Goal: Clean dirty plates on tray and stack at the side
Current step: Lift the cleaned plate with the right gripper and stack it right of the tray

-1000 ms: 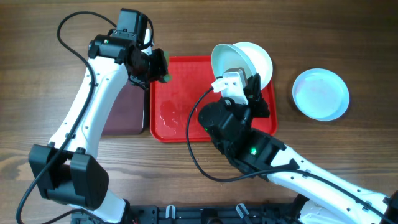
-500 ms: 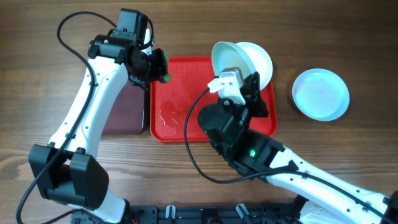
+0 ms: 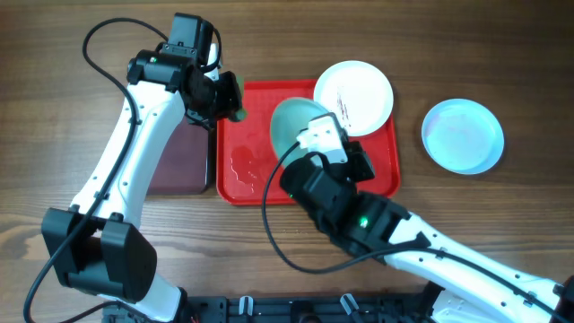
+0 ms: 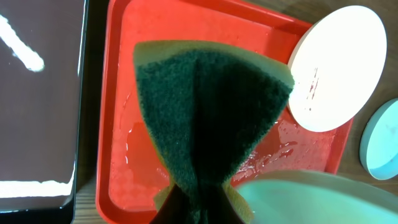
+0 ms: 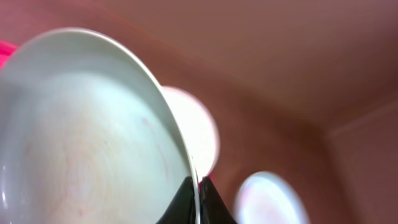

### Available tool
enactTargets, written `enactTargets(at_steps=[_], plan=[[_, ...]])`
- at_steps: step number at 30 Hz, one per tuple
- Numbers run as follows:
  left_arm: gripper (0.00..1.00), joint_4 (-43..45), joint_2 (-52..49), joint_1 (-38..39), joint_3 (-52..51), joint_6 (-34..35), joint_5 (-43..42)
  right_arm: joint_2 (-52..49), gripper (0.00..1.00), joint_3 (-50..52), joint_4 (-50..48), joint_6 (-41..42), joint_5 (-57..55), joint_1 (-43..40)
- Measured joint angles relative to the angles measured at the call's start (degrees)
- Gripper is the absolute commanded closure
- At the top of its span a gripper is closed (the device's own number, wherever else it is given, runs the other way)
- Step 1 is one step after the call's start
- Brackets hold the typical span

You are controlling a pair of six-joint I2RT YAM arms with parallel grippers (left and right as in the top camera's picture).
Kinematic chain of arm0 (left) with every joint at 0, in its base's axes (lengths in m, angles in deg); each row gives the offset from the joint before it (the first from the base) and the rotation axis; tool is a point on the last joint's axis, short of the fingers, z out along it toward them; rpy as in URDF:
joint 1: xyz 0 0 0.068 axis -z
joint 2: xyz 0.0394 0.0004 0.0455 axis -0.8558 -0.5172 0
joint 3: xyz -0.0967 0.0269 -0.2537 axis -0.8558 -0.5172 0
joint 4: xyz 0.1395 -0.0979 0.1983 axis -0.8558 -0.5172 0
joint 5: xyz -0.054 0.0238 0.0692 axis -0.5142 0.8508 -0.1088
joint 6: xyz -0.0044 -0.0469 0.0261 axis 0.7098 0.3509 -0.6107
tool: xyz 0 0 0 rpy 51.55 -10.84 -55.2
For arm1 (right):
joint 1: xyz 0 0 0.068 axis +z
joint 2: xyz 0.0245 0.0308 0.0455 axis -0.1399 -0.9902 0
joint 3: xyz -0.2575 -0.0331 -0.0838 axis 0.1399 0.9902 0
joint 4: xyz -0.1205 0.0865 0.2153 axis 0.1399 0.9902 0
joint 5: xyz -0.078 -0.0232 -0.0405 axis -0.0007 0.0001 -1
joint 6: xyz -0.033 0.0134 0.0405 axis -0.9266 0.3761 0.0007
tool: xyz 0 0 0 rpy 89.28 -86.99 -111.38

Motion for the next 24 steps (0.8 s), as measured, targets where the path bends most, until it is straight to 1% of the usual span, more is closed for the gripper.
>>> enactTargets(at_steps=[1,2,3,5,6,8,12,13,14,18,20,24], plan=[[0.96,-0.17,0.00,0.00,0.00,0.00,-0.02,0.00,0.96,0.00,1.68,3.39,3.08,-1.03],[0.96,-0.24,0.00,0.00,-0.02,0.00,-0.02,0.00,0.96,0.00,2.21,4.33,4.13,-1.42],[0.96,-0.26,0.00,0.00,0.00,0.00,-0.04,0.02,0.96,0.02,5.25,11.96,11.82,-5.49],[0.96,-0.31,0.00,0.00,-0.02,0.00,-0.02,0.07,0.96,0.00,7.08,16.04,19.08,-10.51],[0.96,-0.33,0.00,0.00,-0.02,0.00,-0.04,0.07,0.96,0.00,8.20,18.27,24.52,-15.58],[0.96,-0.37,0.00,0.00,-0.02,0.00,-0.07,0.07,0.96,0.00,9.29,20.28,31.56,-24.06],[0.96,-0.39,0.00,0.00,-0.02,0.00,-0.20,0.07,0.96,0.00,9.99,21.51,42.40,-42.73],[0.96,-0.37,0.00,0.00,-0.02,0.00,-0.24,0.07,0.96,0.00,10.14,21.53,43.85,-45.81],[0.96,-0.37,0.00,0.00,-0.02,0.00,-0.22,0.07,0.96,0.00,10.38,21.51,47.04,-52.61],[0.96,-0.37,0.00,0.00,-0.02,0.00,-0.24,0.07,0.96,0.07,10.64,21.27,52.17,-68.24],[0.96,-0.37,0.00,0.00,-0.02,0.00,-0.24,0.07,0.96,0.31,10.71,20.96,53.11,-75.08],[0.96,-0.39,0.00,0.00,-0.02,0.00,-0.24,-0.63,0.96,2.82,9.27,20.41,54.34,-84.67]])
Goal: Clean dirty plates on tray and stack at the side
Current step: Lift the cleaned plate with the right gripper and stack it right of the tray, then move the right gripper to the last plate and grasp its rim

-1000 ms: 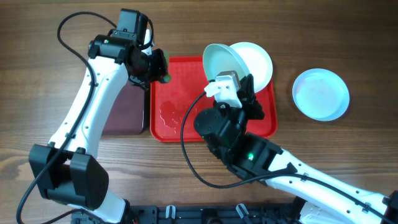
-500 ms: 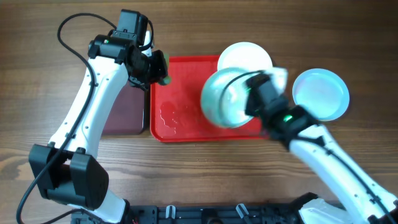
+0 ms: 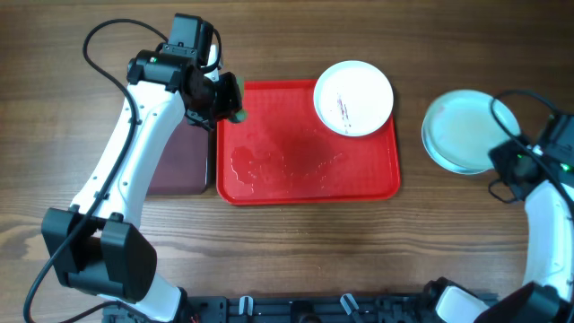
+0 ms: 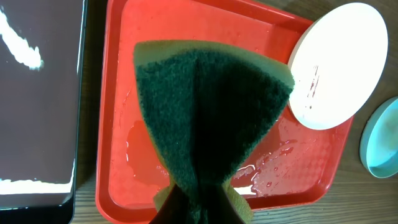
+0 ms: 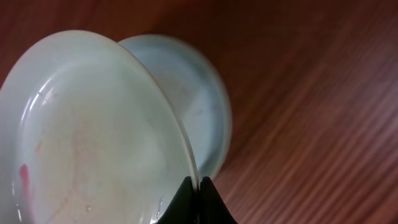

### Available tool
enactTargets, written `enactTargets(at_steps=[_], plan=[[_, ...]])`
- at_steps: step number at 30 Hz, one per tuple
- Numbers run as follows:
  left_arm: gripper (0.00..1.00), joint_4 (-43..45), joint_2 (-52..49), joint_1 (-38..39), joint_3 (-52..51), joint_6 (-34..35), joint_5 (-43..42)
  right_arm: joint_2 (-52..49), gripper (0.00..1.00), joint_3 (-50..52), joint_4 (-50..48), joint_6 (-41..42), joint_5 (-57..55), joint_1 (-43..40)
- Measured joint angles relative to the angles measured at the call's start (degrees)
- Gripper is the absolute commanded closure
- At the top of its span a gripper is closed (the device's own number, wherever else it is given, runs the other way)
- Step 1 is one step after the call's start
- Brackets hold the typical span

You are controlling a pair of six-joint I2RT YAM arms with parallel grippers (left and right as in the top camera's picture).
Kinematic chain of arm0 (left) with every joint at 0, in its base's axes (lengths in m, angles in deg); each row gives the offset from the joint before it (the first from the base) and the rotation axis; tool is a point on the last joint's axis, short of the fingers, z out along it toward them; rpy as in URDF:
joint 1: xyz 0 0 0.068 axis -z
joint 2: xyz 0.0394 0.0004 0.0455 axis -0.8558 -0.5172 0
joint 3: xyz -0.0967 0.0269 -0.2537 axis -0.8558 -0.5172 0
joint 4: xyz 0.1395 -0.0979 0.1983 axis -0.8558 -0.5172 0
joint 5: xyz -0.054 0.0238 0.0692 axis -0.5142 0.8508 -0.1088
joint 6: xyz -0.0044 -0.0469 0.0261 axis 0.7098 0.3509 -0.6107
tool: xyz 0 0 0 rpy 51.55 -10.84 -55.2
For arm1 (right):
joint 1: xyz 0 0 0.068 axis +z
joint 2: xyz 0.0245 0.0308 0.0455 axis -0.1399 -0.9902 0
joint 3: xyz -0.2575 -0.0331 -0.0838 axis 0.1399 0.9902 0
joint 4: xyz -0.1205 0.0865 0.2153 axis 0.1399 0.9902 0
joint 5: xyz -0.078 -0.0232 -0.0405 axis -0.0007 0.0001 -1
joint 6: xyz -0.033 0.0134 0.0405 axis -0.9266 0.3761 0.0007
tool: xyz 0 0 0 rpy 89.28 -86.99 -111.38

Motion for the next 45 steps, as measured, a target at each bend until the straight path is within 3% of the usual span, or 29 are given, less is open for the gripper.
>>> enactTargets(at_steps=[10,14,23,27,33,35,38,44,45], plan=[[0.96,0.02,0.00,0.00,0.00,0.00,0.00,-11.41,0.94,1.22,-8.76,-0.02,1.29,-4.72],[0.96,0.02,0.00,0.00,0.00,0.00,0.00,-15.26,0.69,1.22,-9.16,-2.08,4.85,-4.70],[0.96,0.04,0.00,0.00,0.00,0.00,0.00,-15.47,0.65,0.94,-5.92,-5.42,11.39,-3.69],[0.96,0.15,0.00,0.00,0.00,0.00,0.00,-9.53,0.62,-0.79,-2.38,-6.32,11.76,2.10],[0.96,0.50,-0.02,0.00,0.00,0.00,0.00,-5.01,0.57,-3.23,-6.23,-6.51,11.15,20.98],[0.96,0.55,-0.02,0.00,0.00,0.00,0.00,-7.78,0.57,-3.32,-10.47,-4.55,8.50,29.62],[0.96,0.63,-0.02,0.00,0.00,0.00,0.00,-11.78,0.57,-3.32,-12.09,-0.35,3.61,34.71],[0.96,0.72,-0.02,0.00,-0.02,0.00,0.02,-20.02,0.58,-3.32,-17.49,3.91,0.24,37.70],[0.96,0.74,-0.02,0.00,-0.02,0.00,0.02,-21.14,0.62,-3.32,-18.43,4.11,0.20,37.75]])
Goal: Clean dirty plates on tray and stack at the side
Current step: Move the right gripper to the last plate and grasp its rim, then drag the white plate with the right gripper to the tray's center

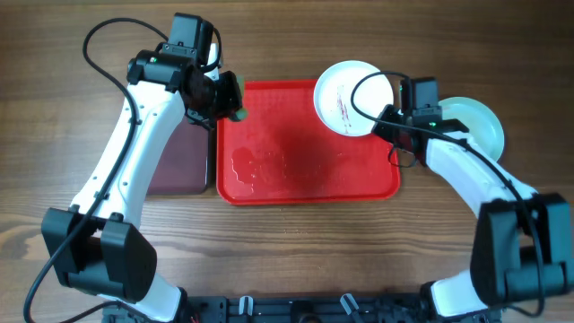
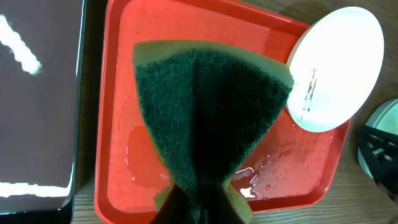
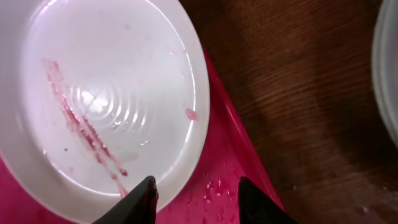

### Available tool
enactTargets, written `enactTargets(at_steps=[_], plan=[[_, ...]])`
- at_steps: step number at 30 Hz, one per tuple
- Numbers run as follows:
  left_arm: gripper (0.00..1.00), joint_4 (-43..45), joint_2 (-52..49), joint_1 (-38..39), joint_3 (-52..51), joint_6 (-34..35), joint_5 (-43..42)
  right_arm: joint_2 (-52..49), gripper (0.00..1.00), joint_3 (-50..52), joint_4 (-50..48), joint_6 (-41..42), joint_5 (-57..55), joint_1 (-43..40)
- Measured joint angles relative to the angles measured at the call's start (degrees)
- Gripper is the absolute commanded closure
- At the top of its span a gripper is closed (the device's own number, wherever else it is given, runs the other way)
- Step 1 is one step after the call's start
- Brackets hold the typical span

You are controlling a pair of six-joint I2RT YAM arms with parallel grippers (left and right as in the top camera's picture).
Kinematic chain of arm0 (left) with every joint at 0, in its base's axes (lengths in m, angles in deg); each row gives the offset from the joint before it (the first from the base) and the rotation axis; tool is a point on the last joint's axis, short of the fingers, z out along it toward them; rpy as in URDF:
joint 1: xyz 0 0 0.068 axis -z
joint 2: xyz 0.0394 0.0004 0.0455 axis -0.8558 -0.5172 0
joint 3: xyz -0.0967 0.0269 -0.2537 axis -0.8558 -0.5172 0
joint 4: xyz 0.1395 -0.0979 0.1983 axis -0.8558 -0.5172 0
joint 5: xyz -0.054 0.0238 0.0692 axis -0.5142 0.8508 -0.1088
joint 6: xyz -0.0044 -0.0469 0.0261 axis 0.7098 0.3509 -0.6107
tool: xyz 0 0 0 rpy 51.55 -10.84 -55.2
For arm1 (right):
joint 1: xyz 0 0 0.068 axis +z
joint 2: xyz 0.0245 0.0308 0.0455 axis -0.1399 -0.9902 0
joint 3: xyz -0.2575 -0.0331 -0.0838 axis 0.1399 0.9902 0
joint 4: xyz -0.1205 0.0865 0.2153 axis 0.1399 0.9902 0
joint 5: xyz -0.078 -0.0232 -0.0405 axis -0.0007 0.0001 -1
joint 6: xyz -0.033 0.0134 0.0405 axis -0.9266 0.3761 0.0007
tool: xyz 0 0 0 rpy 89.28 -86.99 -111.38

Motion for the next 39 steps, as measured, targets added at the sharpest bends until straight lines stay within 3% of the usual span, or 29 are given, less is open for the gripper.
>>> enactTargets(at_steps=[8,17,18,21,25,33,39], plan=[[0.96,0.24,0.00,0.00,0.00,0.00,0.00,-5.27,0.91,0.00,-4.92,1.22,2.82,0.09],[0.96,0.33,0.00,0.00,0.00,0.00,0.02,-5.27,0.96,0.00,-2.29,1.31,3.48,5.55],[0.96,0.33,0.00,0.00,0.00,0.00,0.02,-5.27,0.95,-0.04,-1.90,1.31,3.48,6.71],[0.96,0.33,0.00,0.00,0.00,0.00,0.04,-5.27,0.75,-0.13,0.00,1.51,4.15,10.36],[0.96,0.33,0.00,0.00,0.00,0.00,0.04,-5.29,0.60,-0.13,0.74,0.92,5.14,13.68],[0.96,0.35,0.00,0.00,-0.02,0.00,0.09,-5.31,0.55,-0.20,-14.12,-11.58,3.96,11.76],[0.96,0.35,0.00,0.00,-0.02,0.00,0.26,-9.75,0.56,-0.39,-24.55,-15.32,2.49,11.76]])
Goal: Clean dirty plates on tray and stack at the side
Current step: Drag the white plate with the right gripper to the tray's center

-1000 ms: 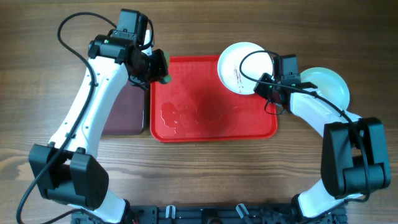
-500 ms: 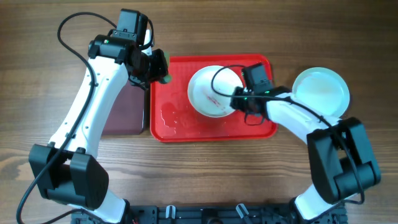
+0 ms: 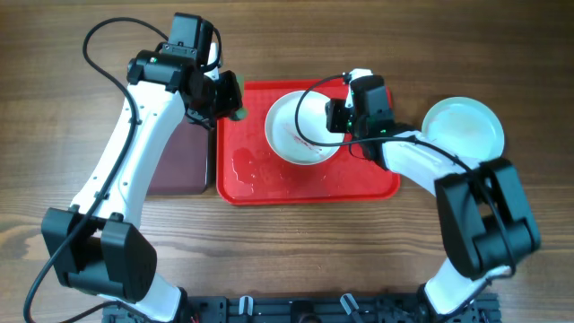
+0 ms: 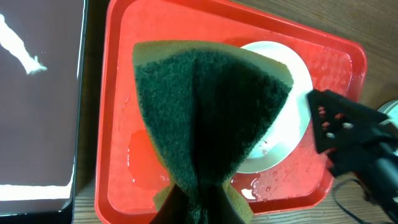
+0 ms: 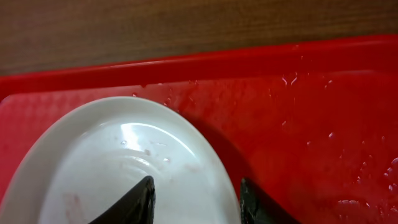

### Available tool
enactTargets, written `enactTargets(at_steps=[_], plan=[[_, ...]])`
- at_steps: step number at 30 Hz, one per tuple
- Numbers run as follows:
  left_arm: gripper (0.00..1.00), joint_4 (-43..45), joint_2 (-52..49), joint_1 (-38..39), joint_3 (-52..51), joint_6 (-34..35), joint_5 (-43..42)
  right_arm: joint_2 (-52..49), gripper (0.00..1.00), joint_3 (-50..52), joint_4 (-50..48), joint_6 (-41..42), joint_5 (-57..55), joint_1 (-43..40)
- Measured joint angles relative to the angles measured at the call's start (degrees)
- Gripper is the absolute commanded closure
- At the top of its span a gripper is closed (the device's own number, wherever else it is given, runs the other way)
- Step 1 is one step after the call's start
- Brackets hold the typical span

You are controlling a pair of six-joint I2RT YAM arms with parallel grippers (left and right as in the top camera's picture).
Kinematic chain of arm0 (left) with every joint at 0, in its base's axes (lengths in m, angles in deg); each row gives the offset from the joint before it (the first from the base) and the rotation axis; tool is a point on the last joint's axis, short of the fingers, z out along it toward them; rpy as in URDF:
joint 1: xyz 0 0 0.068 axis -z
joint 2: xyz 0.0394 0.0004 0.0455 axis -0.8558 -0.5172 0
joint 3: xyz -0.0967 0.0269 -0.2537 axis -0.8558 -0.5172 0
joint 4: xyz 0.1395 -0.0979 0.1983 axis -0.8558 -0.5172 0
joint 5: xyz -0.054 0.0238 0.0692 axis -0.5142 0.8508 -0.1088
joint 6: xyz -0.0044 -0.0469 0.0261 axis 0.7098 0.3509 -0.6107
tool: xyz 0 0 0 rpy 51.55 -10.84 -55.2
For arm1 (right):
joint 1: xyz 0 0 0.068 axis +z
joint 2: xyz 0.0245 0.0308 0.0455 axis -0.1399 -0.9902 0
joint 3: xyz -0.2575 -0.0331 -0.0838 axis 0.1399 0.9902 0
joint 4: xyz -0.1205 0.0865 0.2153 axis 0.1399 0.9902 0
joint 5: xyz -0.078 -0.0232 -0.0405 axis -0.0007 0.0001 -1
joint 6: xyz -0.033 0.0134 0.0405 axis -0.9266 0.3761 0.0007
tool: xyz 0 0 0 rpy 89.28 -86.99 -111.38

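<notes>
A white plate [image 3: 303, 127] with reddish smears lies in the middle of the red tray [image 3: 377, 179]. My right gripper [image 5: 196, 200] is open at the plate's right rim. One finger is over the plate [image 5: 124, 168] and the other is over the wet tray [image 5: 311, 124] just outside the rim. My left gripper [image 3: 230, 97] hovers at the tray's far left corner, shut on a green sponge [image 4: 208, 112]. The sponge hides part of the plate [image 4: 286, 124] in the left wrist view. Two pale plates [image 3: 462, 135] lie stacked on the table to the right of the tray.
A dark brown basin [image 3: 184, 161] stands against the tray's left side, with liquid glinting in it [image 4: 37, 93]. Puddles of water lie on the tray floor [image 3: 247, 166]. My right arm [image 3: 421, 161] reaches across the tray's right edge.
The white plate has moved from the tray's far right corner to the middle of the tray. My right gripper has moved left with it and remains open. The left arm has not moved.
My right gripper was shut on a pale green plate's rim above the tray. Then it held that plate over the pale blue plate at the right. Then the green plate lay on that one, and the gripper was open at the white plate, now mid-tray.
</notes>
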Motion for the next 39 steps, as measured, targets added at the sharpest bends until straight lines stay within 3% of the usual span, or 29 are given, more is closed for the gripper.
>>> enactTargets(at_steps=[3,6,11,17,21,22,25,26,31,34,39], plan=[[0.96,0.00,0.00,0.00,-0.02,0.00,0.00,-5.05,0.60,-0.09,-5.20,-0.46,-0.42,0.00],[0.96,-0.02,0.00,0.00,-0.04,-0.02,0.00,-6.51,0.96,-0.22,-7.85,-1.64,-0.44,0.00],[0.96,-0.02,-0.02,0.00,-0.04,0.00,0.00,-6.69,0.96,-0.24,-6.34,0.31,0.09,0.07],[0.96,0.02,-0.02,0.00,-0.04,0.00,0.00,-3.39,0.96,-2.62,11.58,16.57,8.52,-0.15],[0.96,-0.04,-0.02,0.00,-0.04,0.00,0.00,-0.79,0.95,-2.69,21.84,21.51,12.33,-0.11],[0.96,-0.04,-0.02,0.00,-0.04,0.00,0.00,-0.11,0.85,-2.49,23.52,21.99,12.31,-0.09],[0.96,-0.04,-0.02,0.00,-0.04,0.00,0.02,1.33,0.69,-1.64,24.28,20.35,11.78,-0.11],[0.96,-0.04,-0.02,0.00,-0.04,0.00,0.00,2.05,0.68,-1.40,24.13,19.19,11.10,-0.09],[0.96,-0.04,-0.02,0.00,-0.04,0.00,0.00,2.67,0.69,-0.81,19.12,10.01,8.92,-0.11],[0.96,-0.02,-0.02,0.00,-0.04,0.00,0.00,2.67,0.77,-0.79,16.98,5.20,7.74,-0.09],[0.96,-0.02,-0.02,0.00,-0.04,0.00,0.00,2.64,0.80,-0.79,16.55,3.06,5.95,-0.09]])
